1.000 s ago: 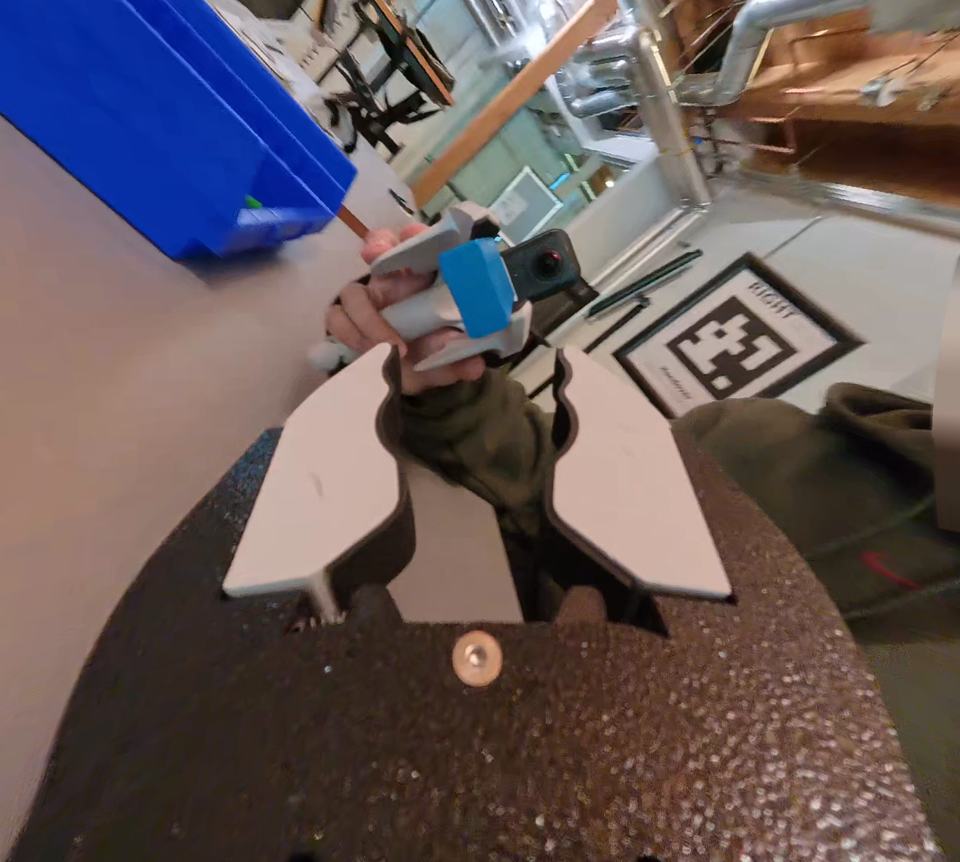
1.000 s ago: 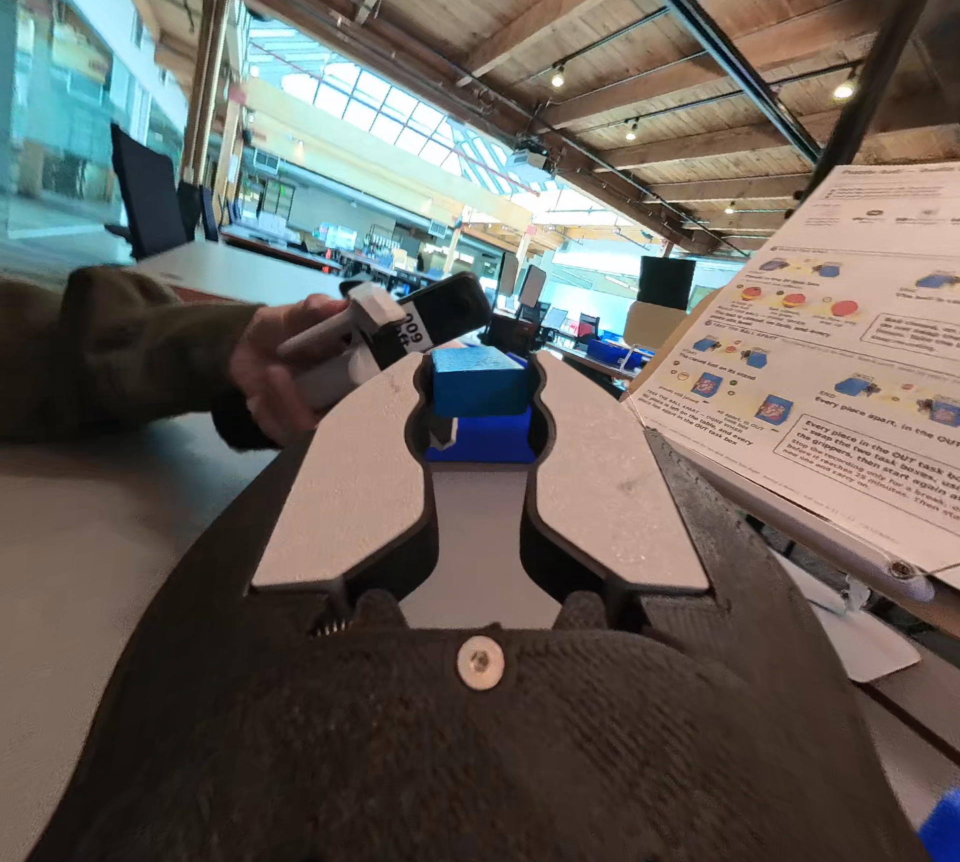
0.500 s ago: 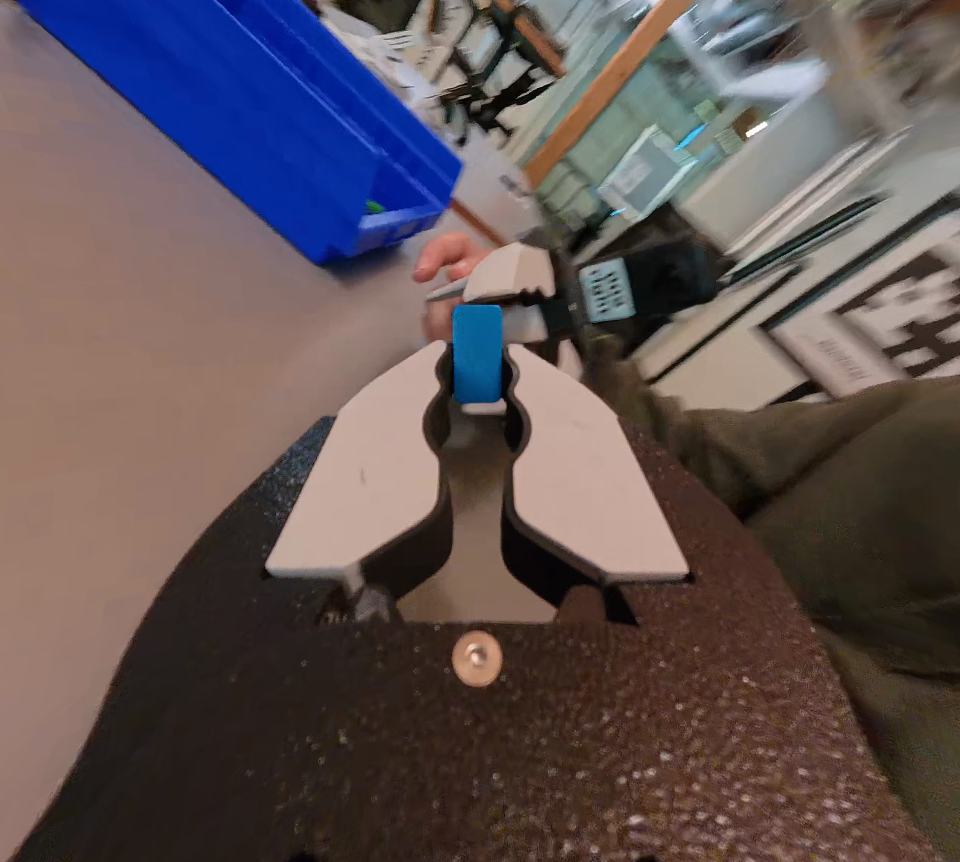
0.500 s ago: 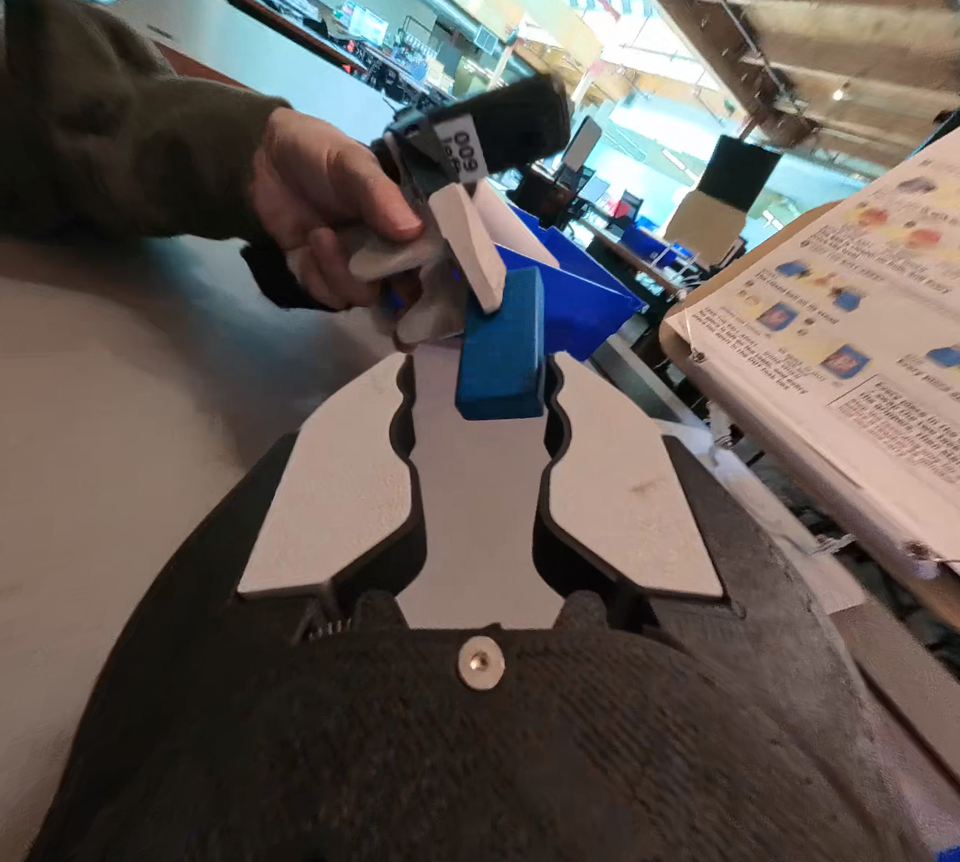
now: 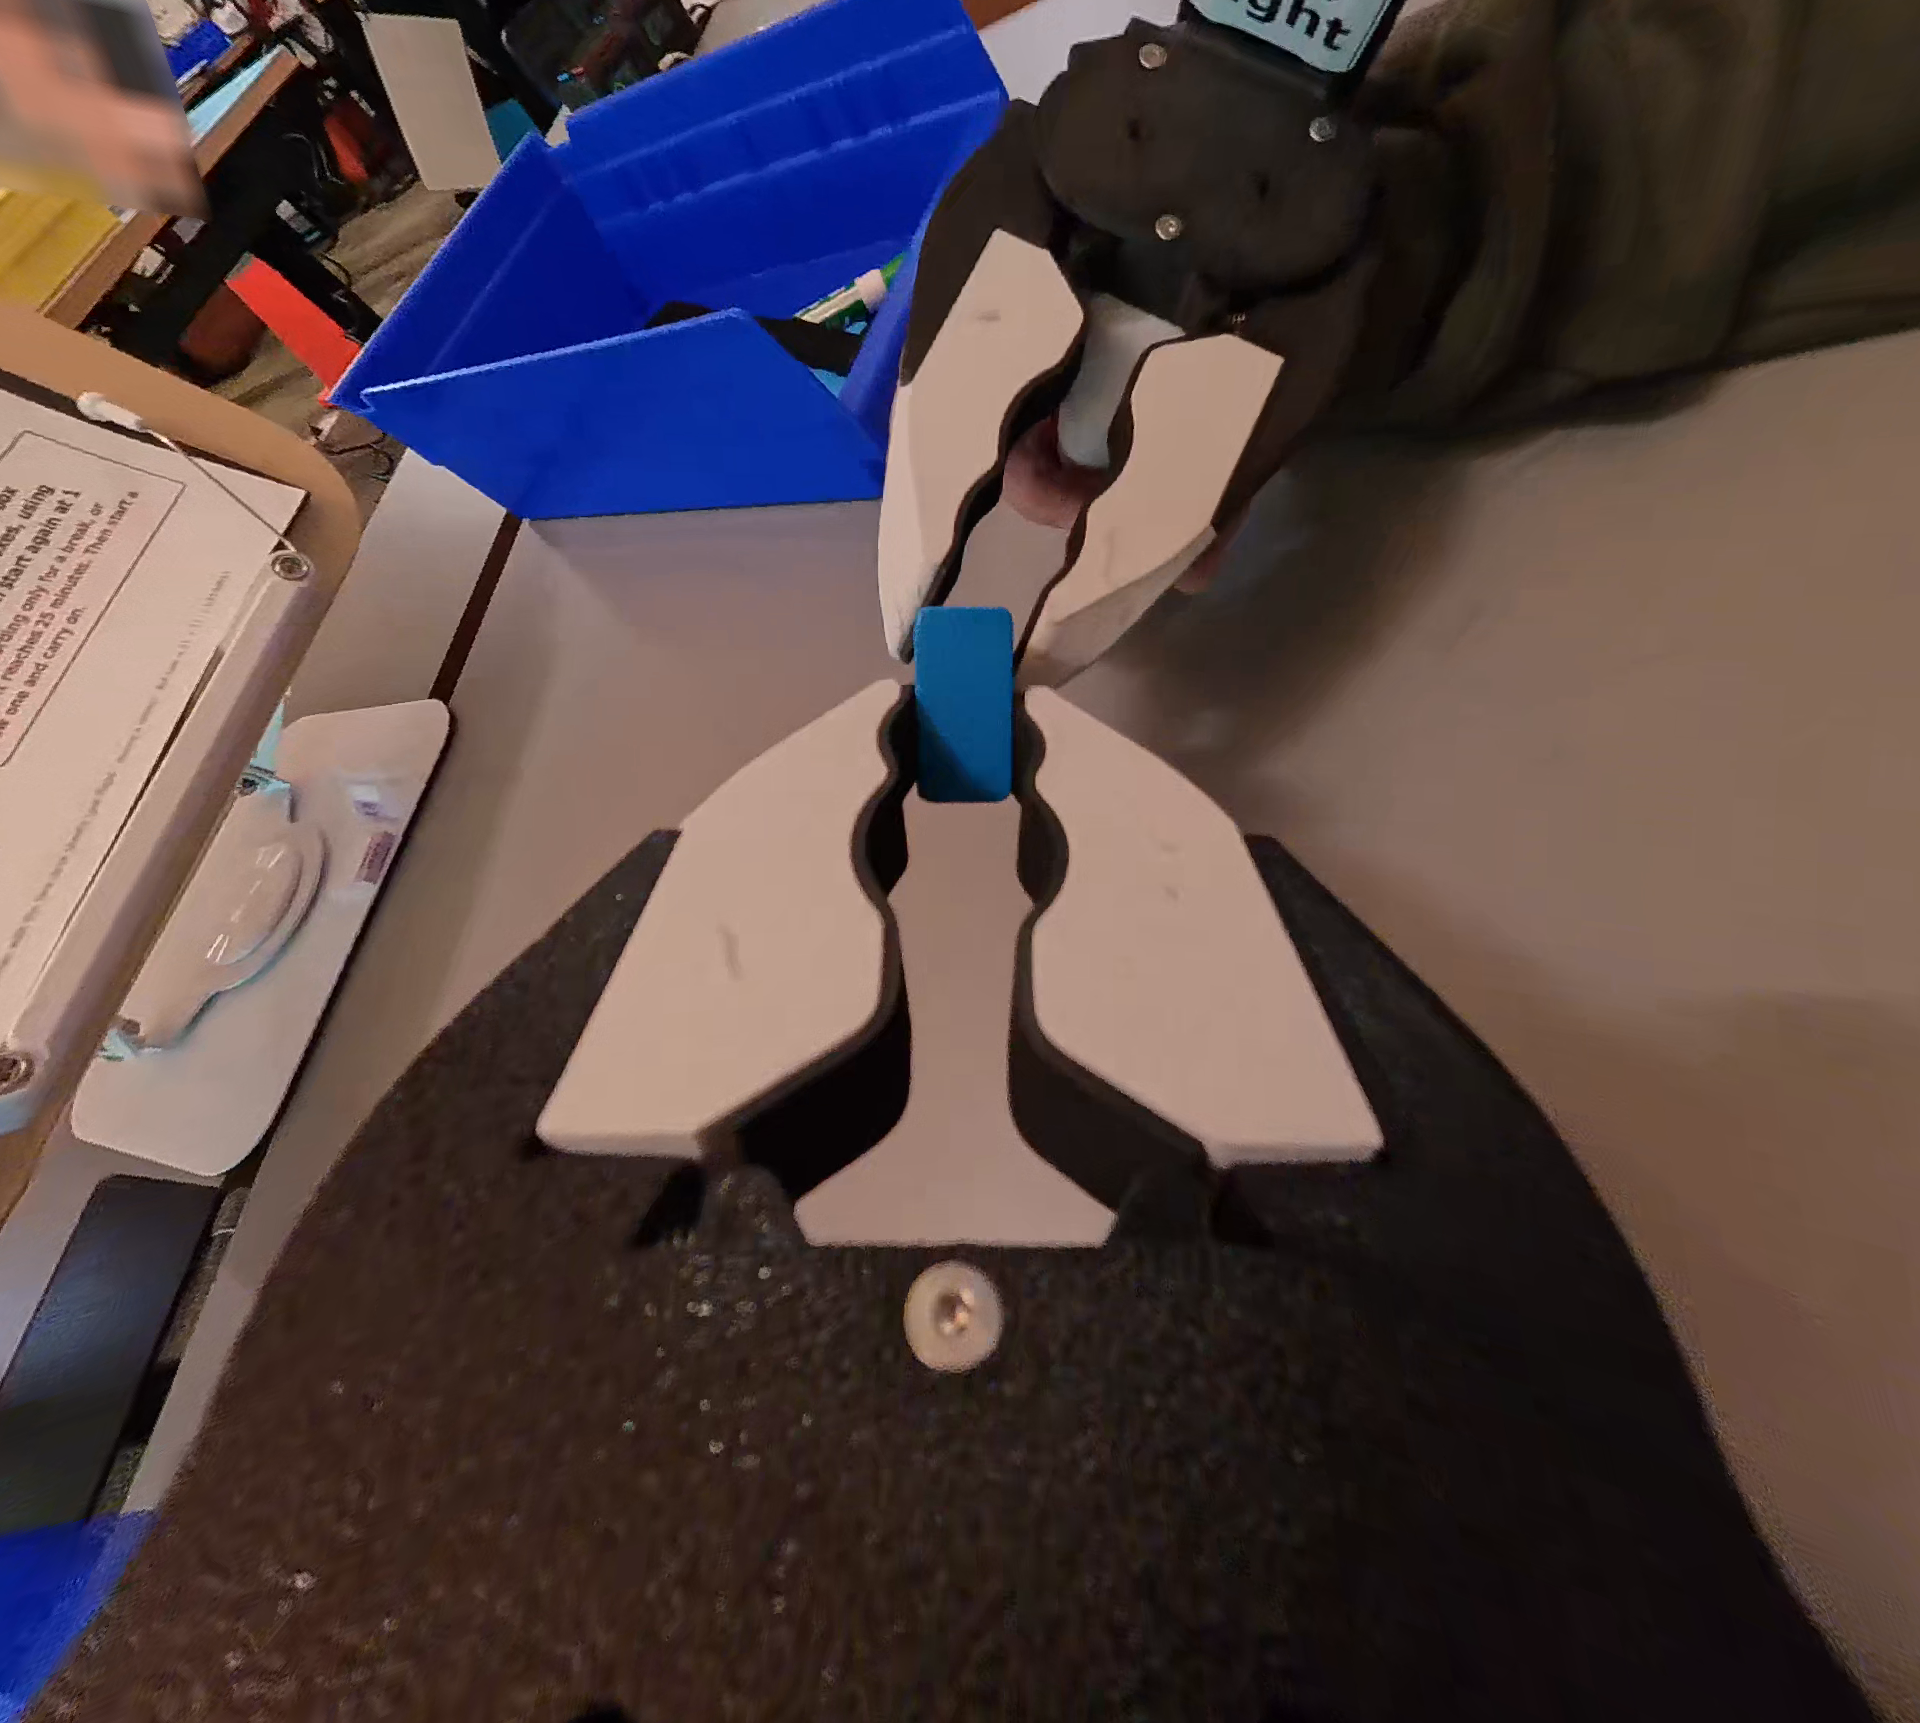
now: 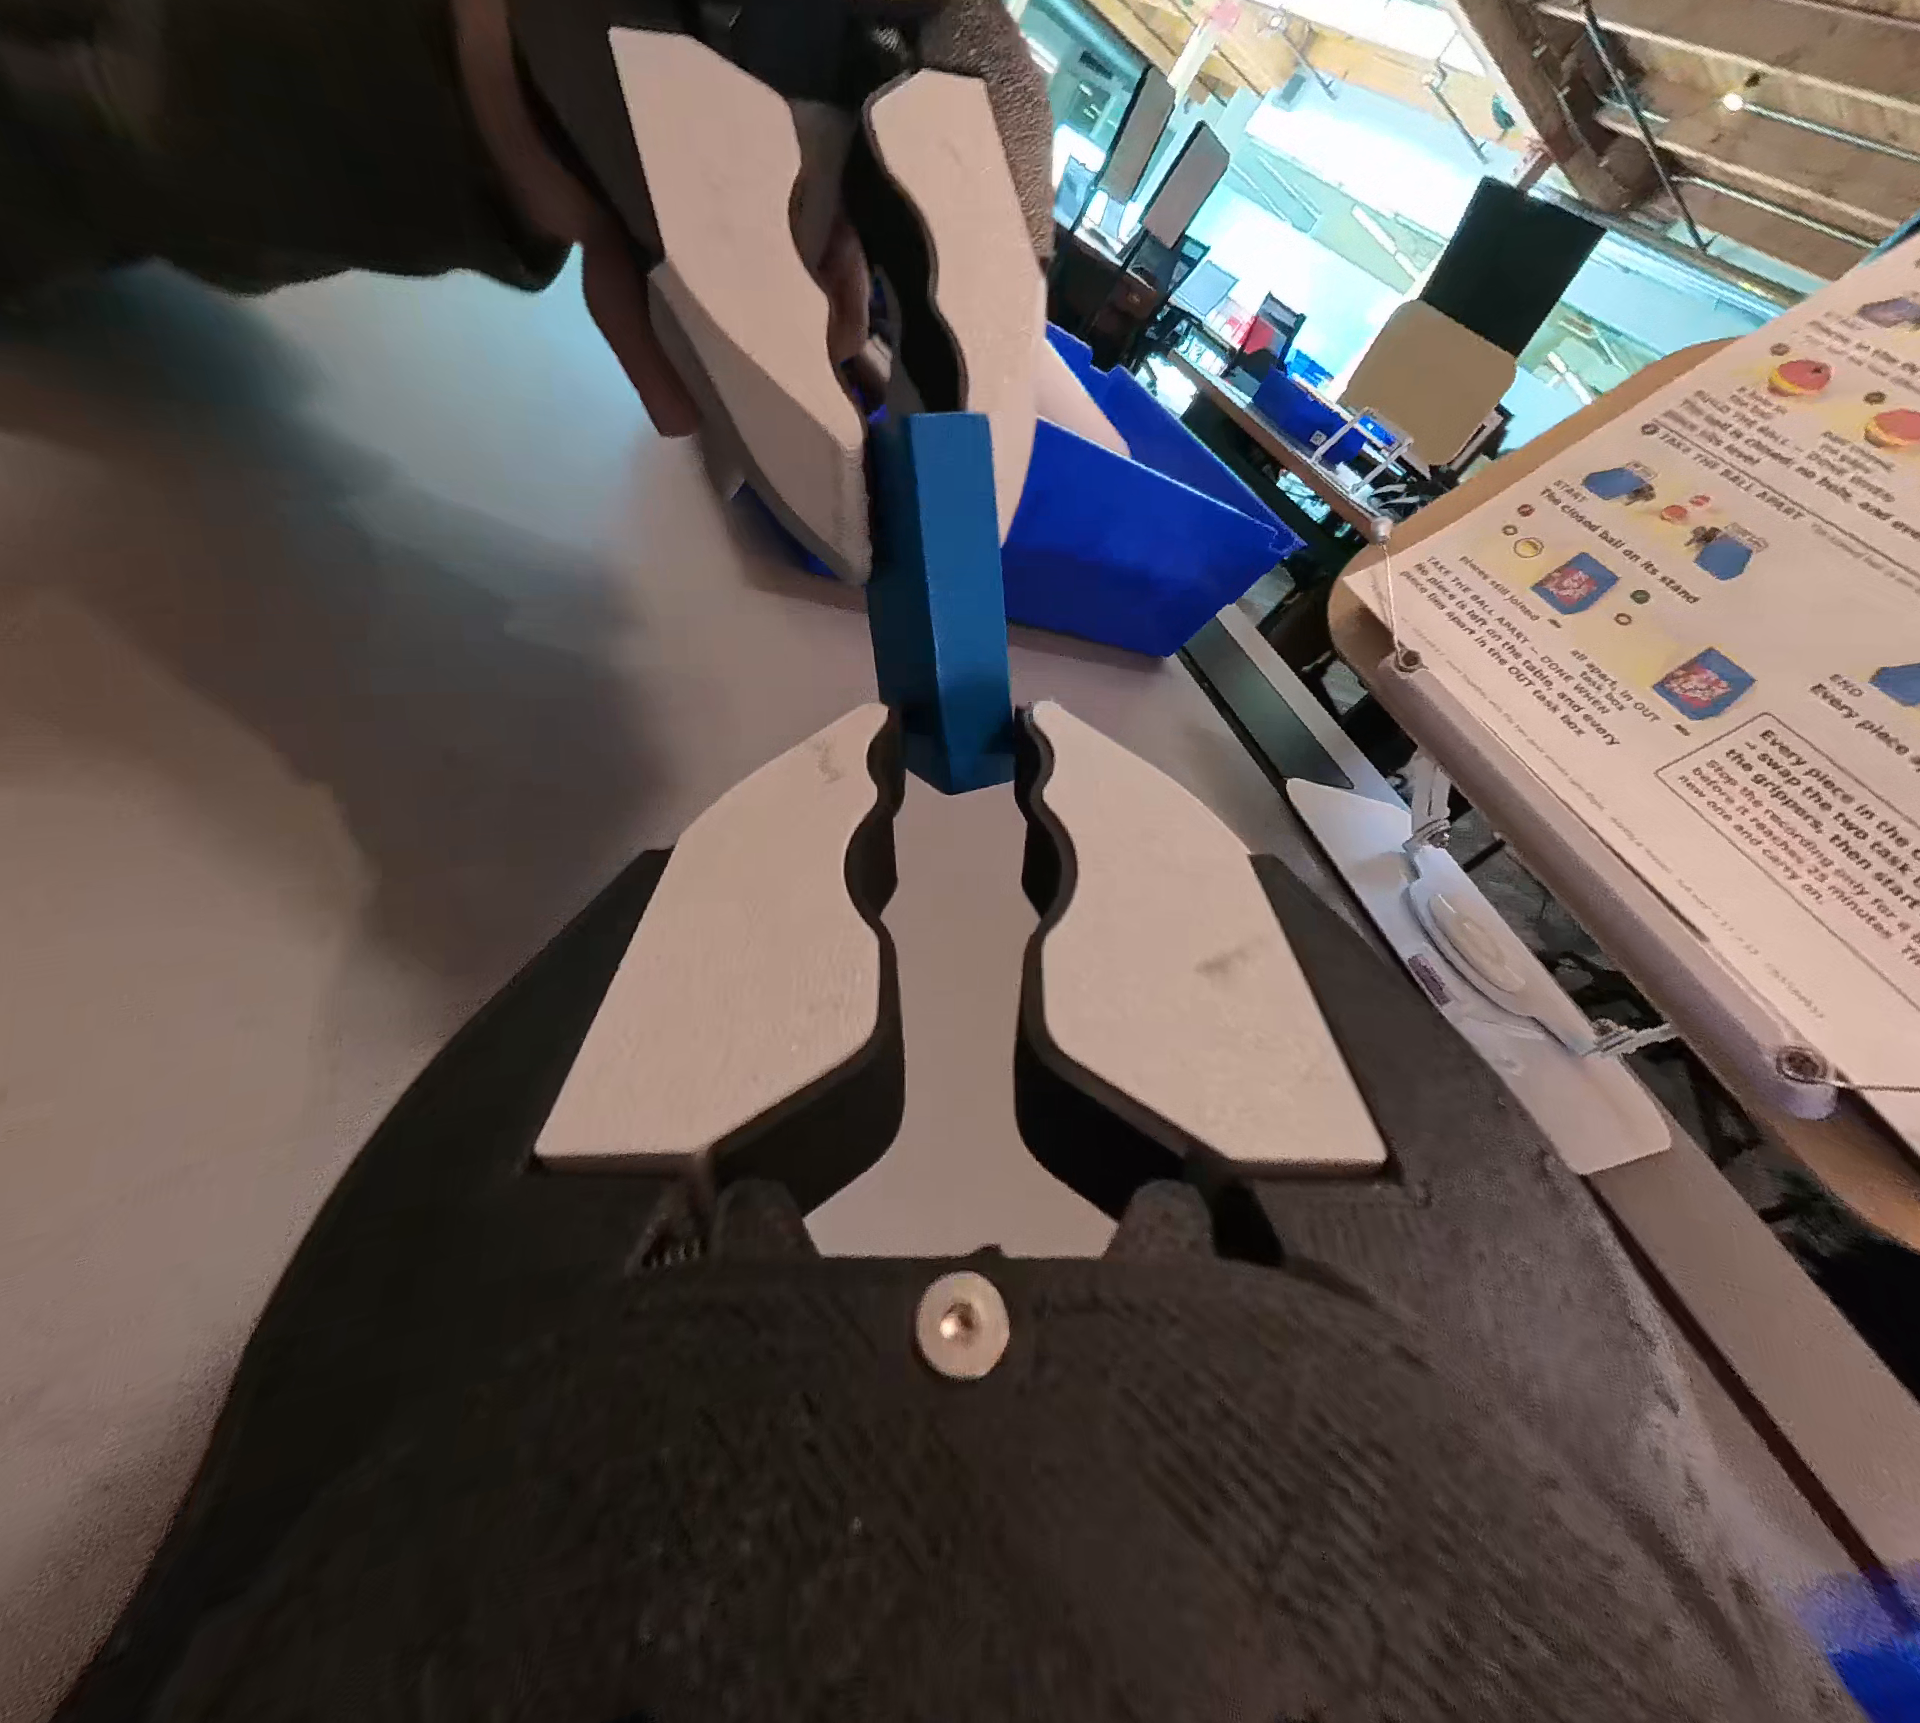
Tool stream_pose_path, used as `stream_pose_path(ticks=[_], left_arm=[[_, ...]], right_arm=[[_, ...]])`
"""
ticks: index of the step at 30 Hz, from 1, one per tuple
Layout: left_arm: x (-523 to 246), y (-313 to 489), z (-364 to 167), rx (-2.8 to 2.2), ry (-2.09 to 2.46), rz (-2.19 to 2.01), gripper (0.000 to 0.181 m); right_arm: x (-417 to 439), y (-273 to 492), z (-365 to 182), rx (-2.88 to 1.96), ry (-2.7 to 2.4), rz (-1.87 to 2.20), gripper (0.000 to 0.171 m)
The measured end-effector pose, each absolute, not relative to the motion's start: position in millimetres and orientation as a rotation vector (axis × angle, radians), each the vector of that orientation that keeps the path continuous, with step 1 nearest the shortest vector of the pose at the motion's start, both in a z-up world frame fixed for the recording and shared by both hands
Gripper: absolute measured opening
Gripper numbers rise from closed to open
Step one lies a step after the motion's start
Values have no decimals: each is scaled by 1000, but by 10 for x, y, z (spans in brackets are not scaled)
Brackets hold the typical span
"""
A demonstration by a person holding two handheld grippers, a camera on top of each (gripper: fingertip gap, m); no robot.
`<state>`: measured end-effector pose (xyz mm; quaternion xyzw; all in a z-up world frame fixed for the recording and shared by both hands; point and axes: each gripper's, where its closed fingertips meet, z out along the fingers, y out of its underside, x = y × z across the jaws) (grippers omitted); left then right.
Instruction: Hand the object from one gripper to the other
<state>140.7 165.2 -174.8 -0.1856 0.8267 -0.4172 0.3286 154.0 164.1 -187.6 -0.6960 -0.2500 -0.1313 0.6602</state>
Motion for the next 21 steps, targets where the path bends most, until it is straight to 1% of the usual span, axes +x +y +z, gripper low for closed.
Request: stream_pose_path(ticks=[6,11,13,17,19,21], left_arm=[[1351,1565,-1717,-443,2175,-1162,16],[1386,1513,-1514,-460,2046,-1284,17],[1435,1538,-1408,-515,1944,-1343,22],[1497,1548,-1393,-631,1881,-1459,42],[1526,1516,-1411,-691,1861,-1541,42],[1560,1479,-1412,-752,1816,-1643,37]], right_arm=[[1454,1641,-1969,-1629,-617,-244,18],[1460,1618,-1801,-1587,-470,-57,17],[1452,1622,-1704,-1533,-396,27,17],[1557,1570,-1397,-1336,-173,239,17],[1652,1510,-1299,-1257,-100,295,17],[1691,1449,-1237,-1198,-67,366,16]])
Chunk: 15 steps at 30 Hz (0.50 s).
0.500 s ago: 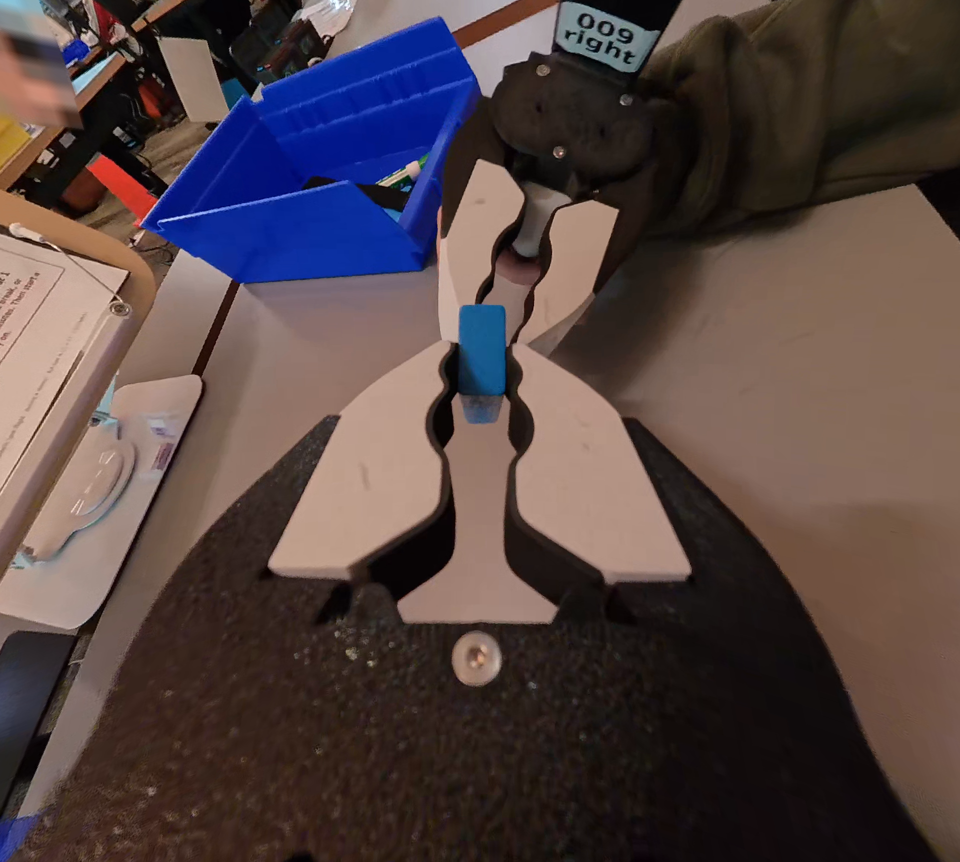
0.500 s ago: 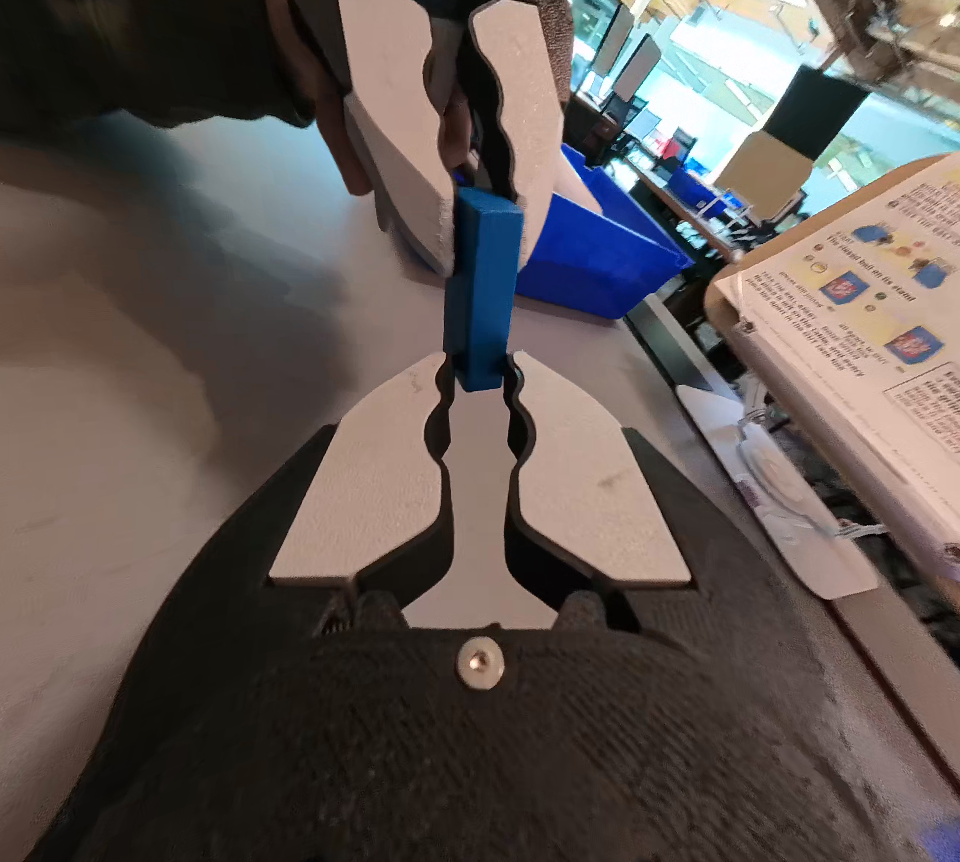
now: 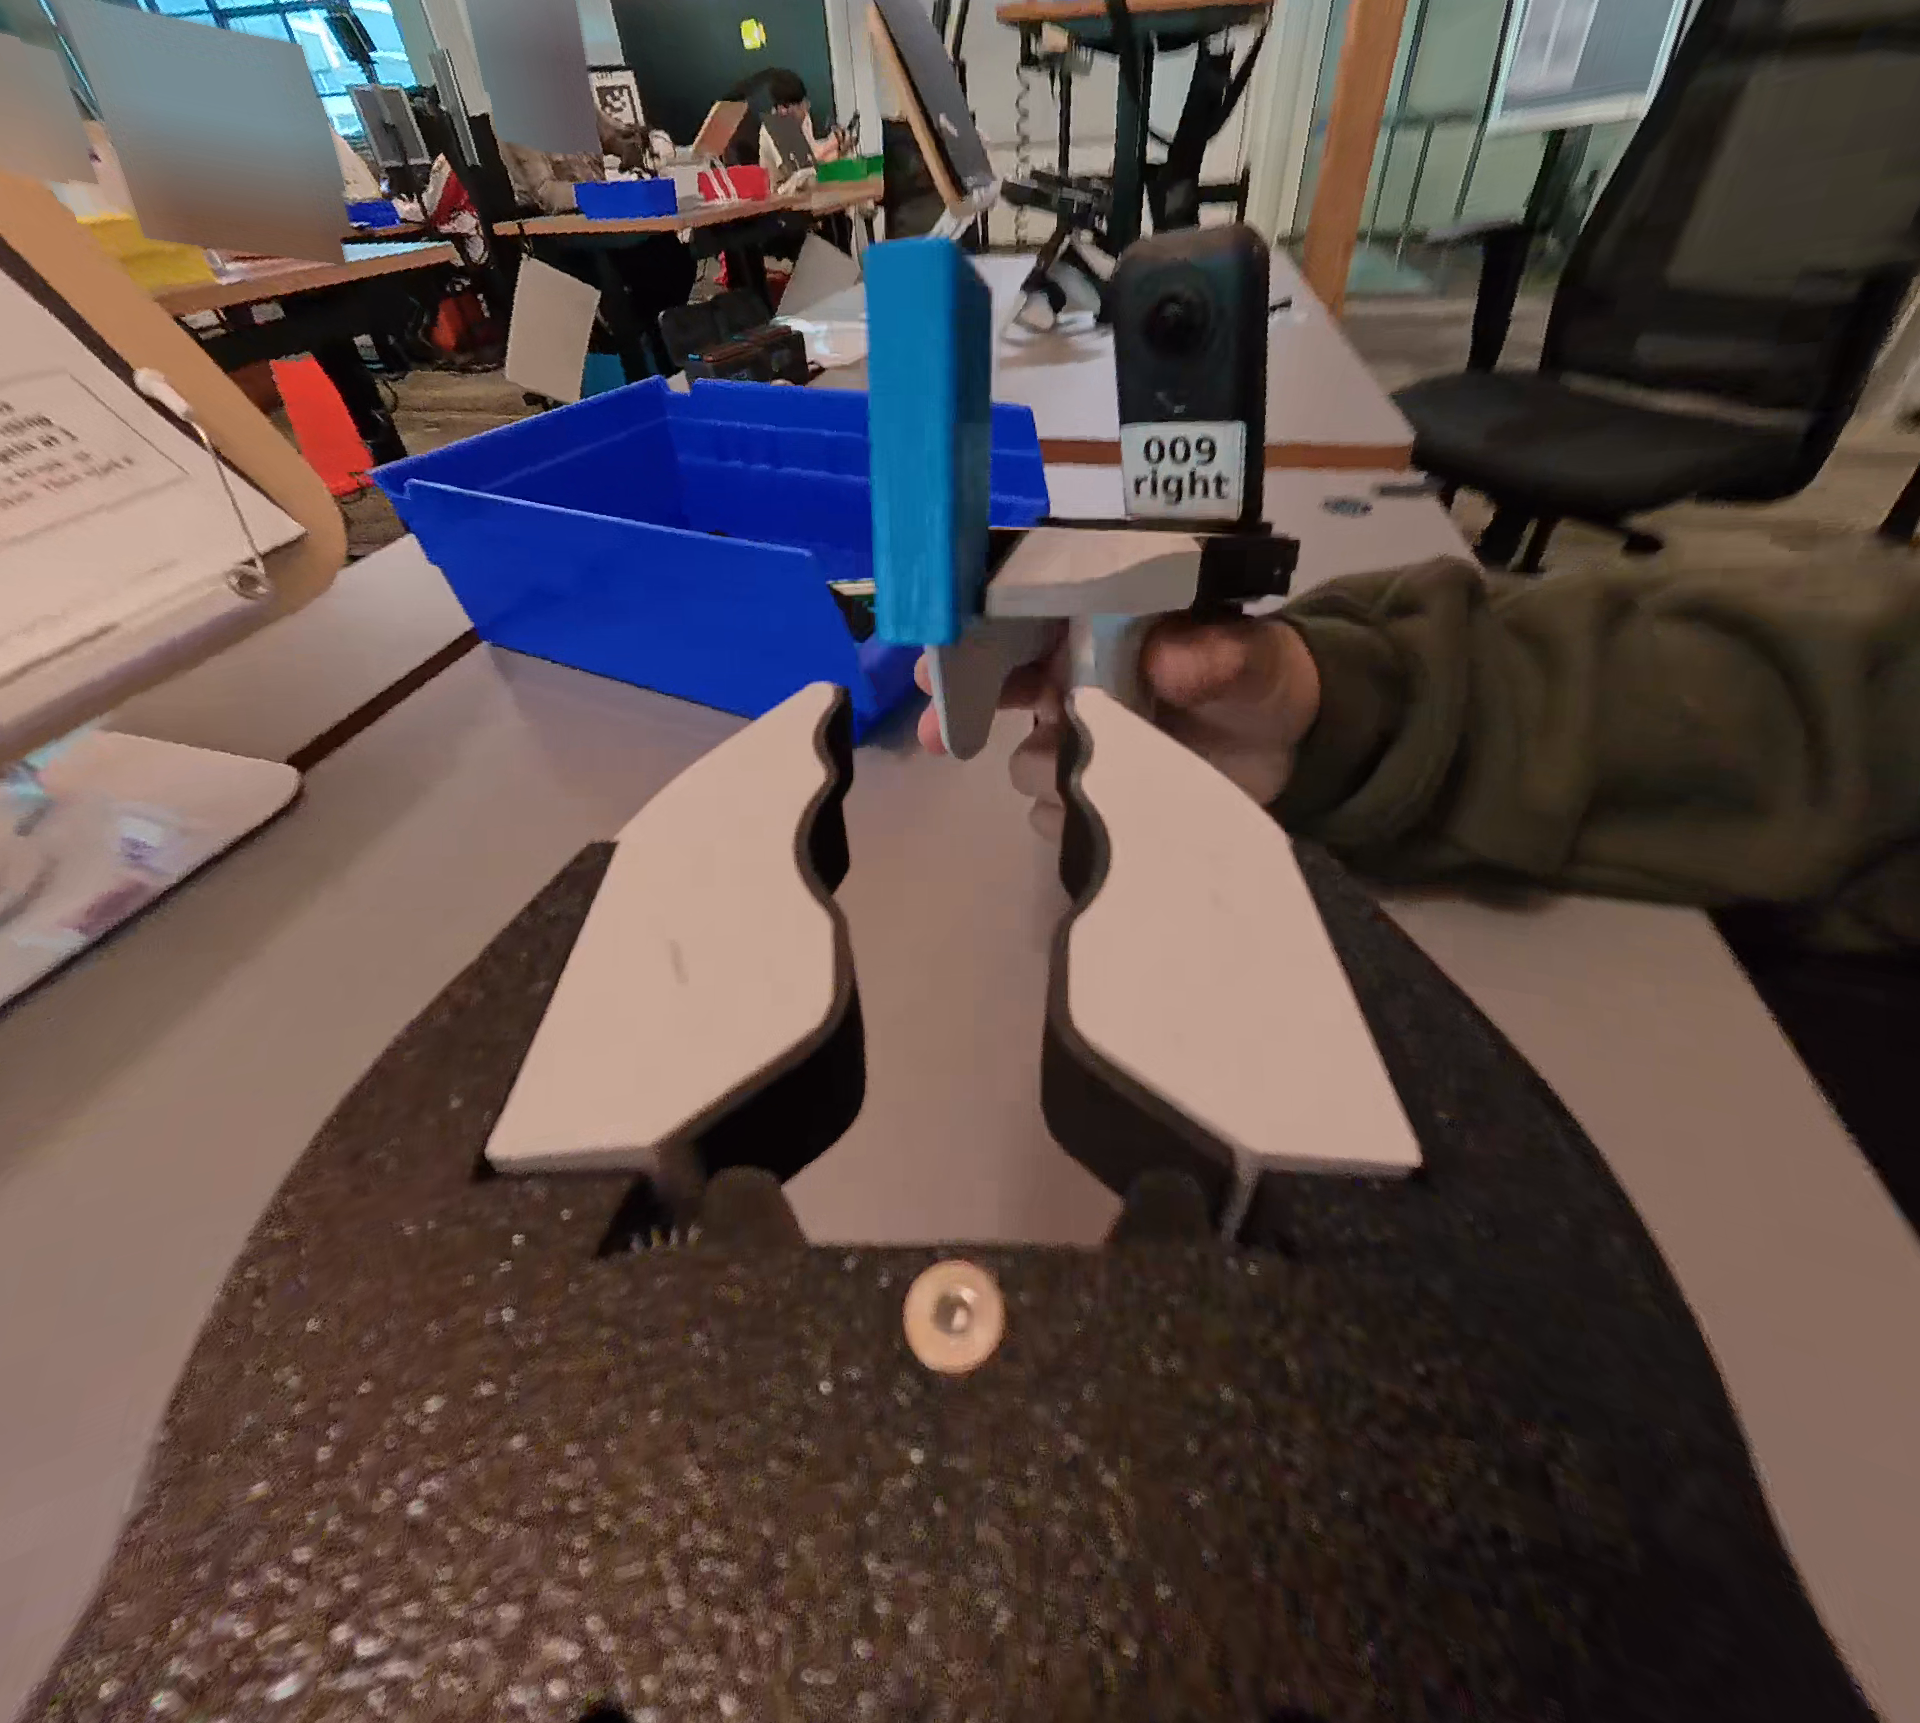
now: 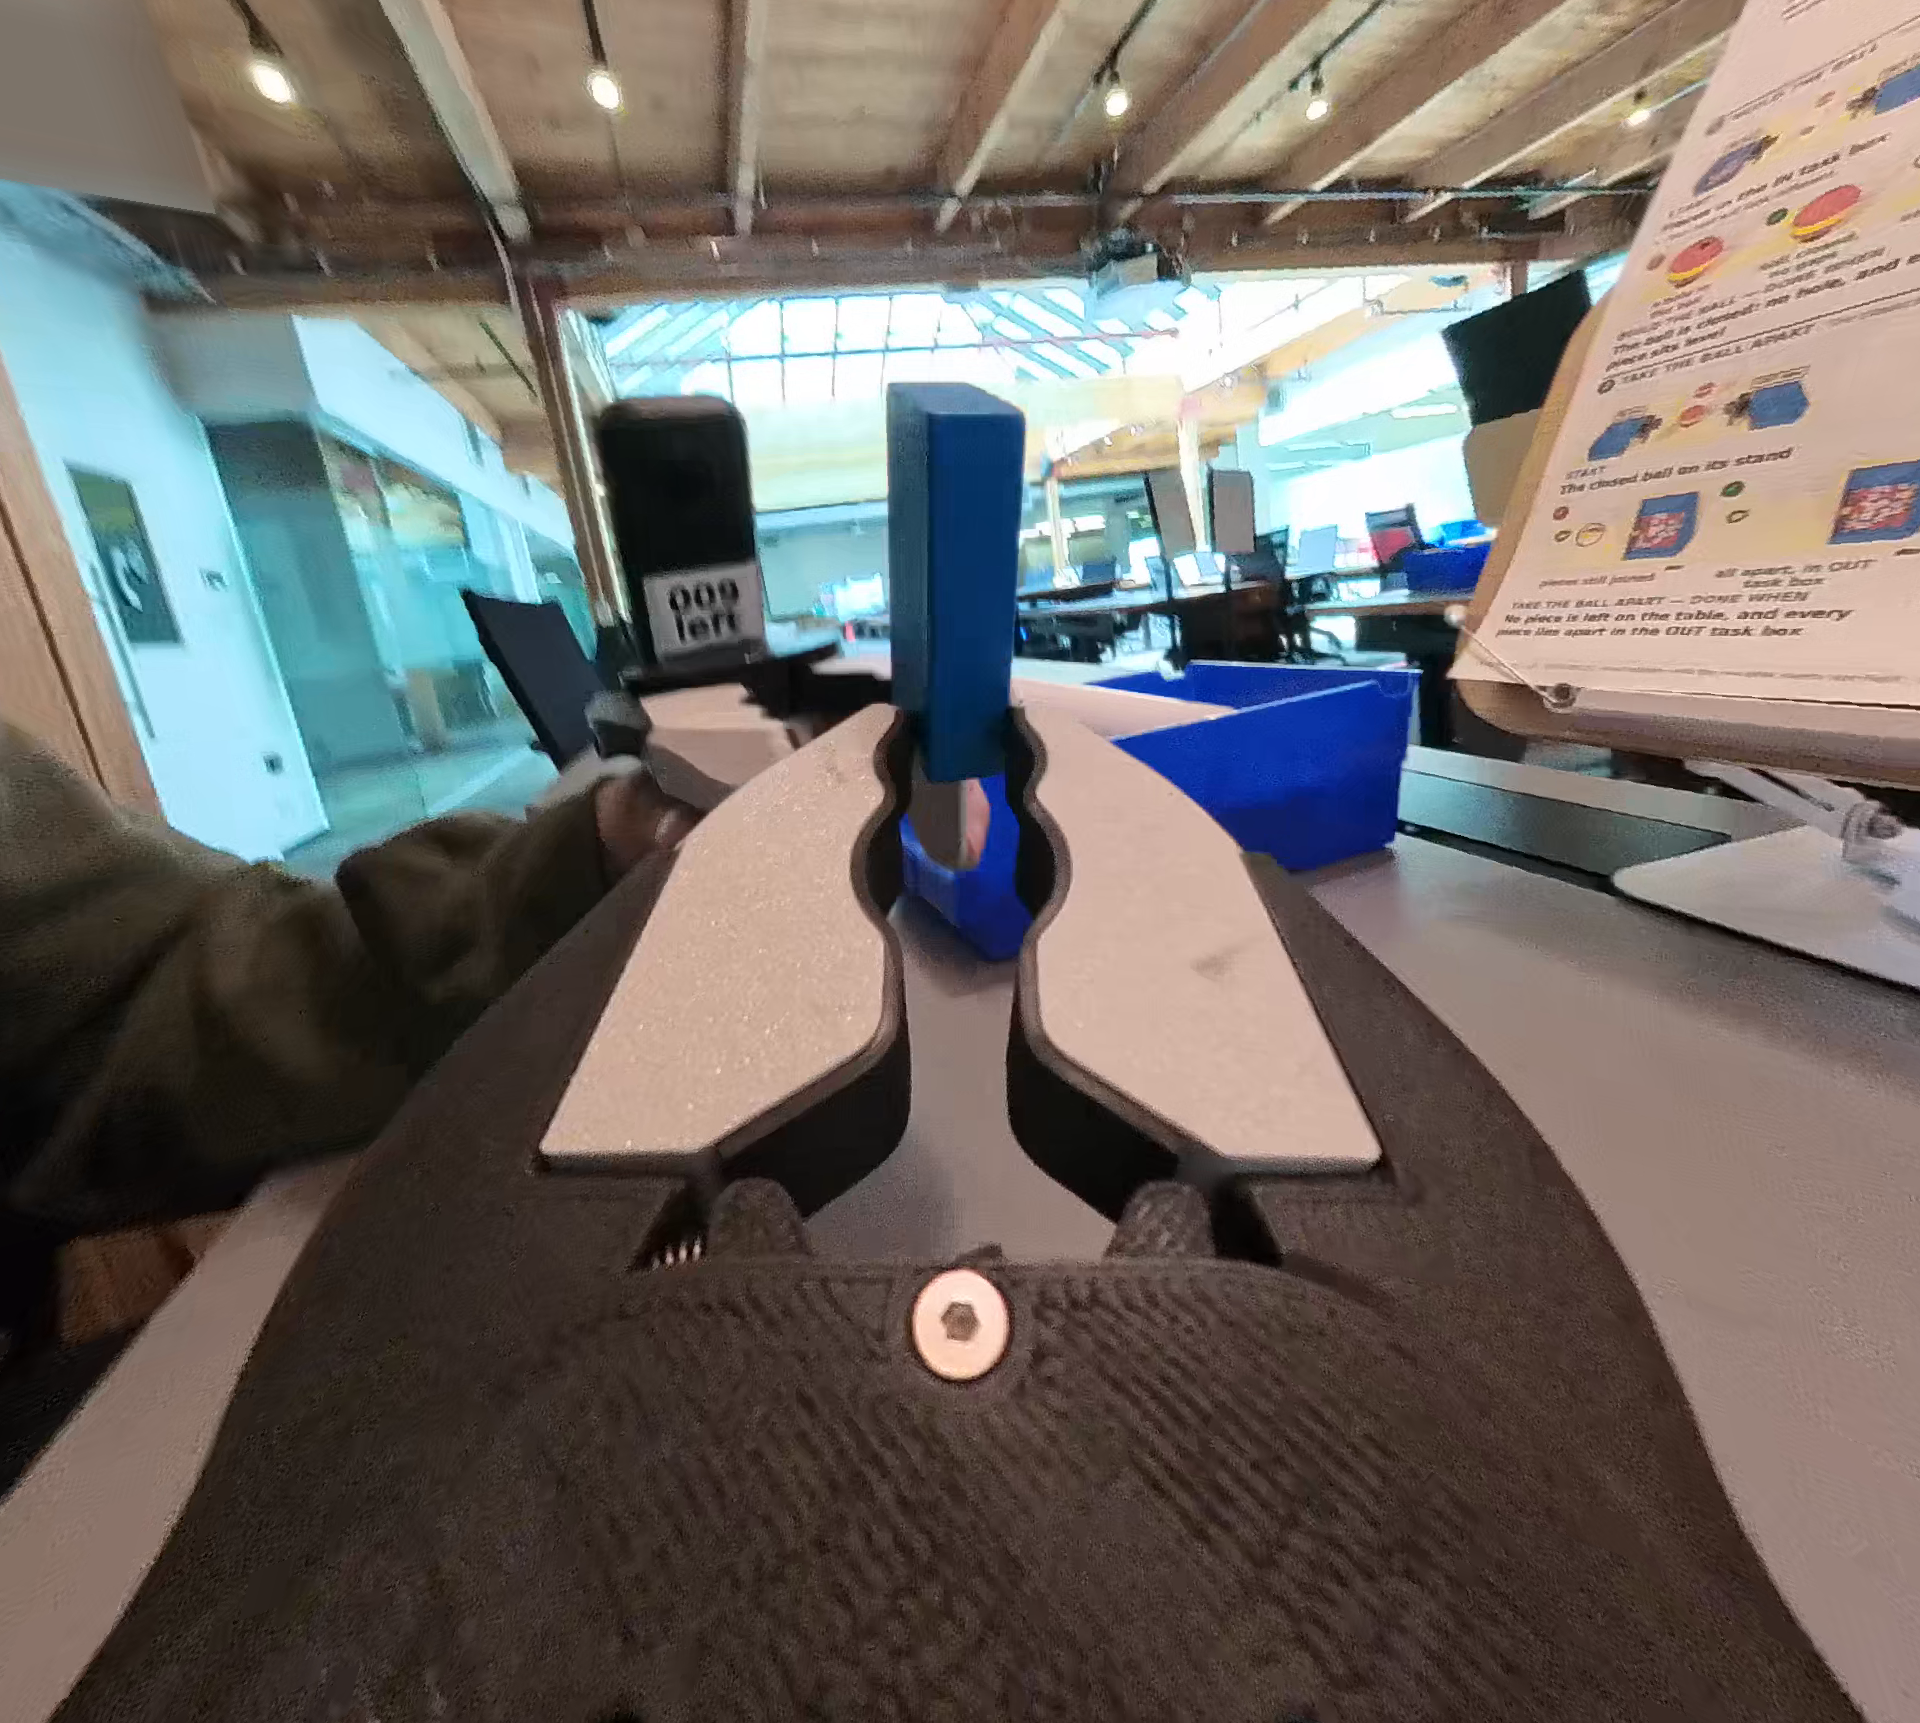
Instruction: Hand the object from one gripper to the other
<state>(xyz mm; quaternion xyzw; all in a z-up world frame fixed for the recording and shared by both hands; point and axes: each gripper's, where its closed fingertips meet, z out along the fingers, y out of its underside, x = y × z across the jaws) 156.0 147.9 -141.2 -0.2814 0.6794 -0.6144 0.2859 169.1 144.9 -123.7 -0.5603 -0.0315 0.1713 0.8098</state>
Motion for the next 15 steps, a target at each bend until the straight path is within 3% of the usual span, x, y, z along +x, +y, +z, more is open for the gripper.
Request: stream_pose_path(ticks=[15], left_arm=[[1581,1472,-1277,-809,1644,-1850,16]], right_arm=[[1585,1498,-1279,-1206,-108,384,17]])
